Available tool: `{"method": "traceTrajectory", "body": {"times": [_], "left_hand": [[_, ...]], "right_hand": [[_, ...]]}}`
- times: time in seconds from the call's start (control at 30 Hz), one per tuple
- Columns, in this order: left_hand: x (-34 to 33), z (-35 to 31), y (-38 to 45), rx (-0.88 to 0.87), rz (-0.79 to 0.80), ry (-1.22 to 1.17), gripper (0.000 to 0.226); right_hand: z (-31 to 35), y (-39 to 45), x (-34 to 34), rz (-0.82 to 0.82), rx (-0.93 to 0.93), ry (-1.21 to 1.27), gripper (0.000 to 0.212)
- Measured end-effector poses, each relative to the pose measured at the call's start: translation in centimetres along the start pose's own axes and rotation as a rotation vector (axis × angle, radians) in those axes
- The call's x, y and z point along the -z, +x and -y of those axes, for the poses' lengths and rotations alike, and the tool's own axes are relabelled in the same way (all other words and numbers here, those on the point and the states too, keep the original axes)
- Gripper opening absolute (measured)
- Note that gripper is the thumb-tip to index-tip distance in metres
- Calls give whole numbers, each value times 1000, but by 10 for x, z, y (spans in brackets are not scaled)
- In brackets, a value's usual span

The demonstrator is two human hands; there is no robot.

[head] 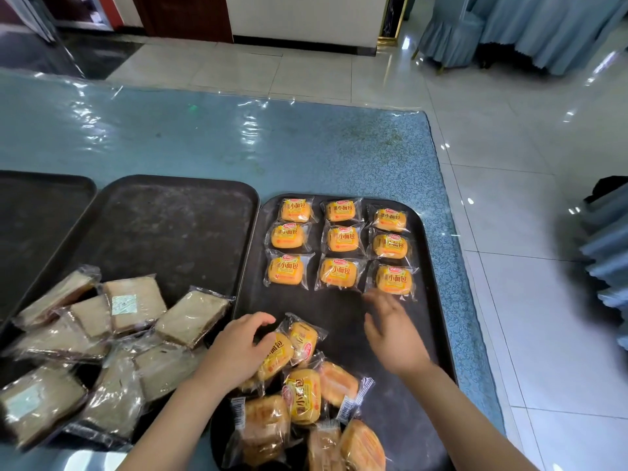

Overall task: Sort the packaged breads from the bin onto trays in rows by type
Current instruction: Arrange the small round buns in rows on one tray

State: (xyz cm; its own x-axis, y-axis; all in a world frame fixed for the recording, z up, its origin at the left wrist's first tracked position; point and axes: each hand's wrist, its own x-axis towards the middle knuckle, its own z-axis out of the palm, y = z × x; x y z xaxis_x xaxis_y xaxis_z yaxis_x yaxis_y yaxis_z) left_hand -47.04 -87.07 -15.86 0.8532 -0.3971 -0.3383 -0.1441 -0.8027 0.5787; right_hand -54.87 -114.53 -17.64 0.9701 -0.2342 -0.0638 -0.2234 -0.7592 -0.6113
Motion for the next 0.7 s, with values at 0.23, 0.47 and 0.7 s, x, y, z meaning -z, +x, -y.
{"method": "traceTrajectory", "body": {"times": [0.23,0.47,0.7], "left_hand": [[-3,-4,-12,-44,97,-33,42],[5,3,-22,-39,203,-40,40],[8,8,-31,-20,305,2,40]], "right_hand": [[54,-9,-41,315,-123,173,35],[56,4,-52,411,-320,244,31],[49,2,-40,173,-328,470,15]]}}
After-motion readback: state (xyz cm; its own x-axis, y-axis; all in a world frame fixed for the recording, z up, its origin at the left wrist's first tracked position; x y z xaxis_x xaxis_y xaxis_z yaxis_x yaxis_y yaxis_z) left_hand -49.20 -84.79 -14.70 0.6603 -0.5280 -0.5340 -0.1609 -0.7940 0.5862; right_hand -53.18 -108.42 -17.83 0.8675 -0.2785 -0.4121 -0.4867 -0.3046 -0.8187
